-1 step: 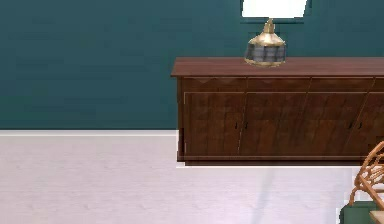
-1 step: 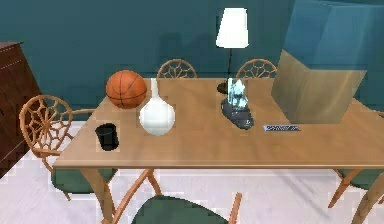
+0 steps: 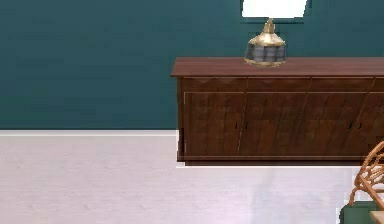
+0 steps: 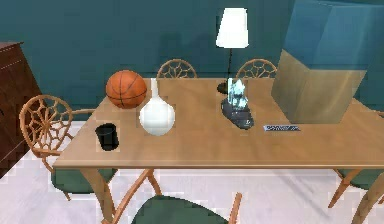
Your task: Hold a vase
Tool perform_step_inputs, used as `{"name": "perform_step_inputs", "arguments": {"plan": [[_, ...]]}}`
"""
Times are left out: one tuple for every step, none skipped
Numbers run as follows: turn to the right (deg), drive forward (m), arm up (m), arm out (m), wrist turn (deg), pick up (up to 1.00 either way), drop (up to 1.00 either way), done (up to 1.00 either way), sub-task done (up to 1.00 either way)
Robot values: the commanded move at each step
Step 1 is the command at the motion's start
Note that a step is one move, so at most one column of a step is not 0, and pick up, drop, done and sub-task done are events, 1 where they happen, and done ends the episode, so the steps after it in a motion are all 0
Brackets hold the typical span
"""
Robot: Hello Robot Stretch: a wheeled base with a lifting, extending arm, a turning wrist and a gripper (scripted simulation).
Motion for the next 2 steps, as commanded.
{"name": "perform_step_inputs", "arguments": {"plan": [[0.0,0.0,0.38,0.0,0.0,0.0,0.0,0.0,0.0],[0.0,0.0,0.0,0.5,0.0,0.0,0.0,0.0,0.0]]}}
